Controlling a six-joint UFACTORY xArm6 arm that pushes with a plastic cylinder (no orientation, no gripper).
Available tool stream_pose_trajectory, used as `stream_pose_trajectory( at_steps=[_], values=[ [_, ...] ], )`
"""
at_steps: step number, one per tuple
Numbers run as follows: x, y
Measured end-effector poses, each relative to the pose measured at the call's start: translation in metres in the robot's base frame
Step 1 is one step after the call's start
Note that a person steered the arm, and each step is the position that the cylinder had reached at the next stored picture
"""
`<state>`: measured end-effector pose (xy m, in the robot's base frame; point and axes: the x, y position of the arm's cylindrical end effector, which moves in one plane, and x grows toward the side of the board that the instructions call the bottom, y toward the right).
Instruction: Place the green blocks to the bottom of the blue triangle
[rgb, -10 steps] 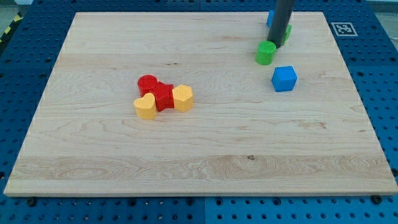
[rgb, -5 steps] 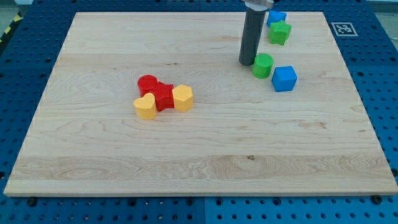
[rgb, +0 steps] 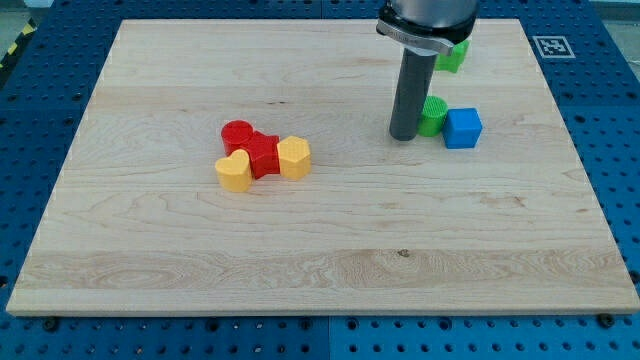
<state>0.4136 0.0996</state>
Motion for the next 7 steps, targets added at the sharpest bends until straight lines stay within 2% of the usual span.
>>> stream_pose_trajectory(
  at_steps=[4, 5, 6, 7],
  values=[
    [-0.054, 0.071],
    [-0.055, 0.065],
    [-0.043, 0.037],
    [-0.022, 0.034]
  ],
)
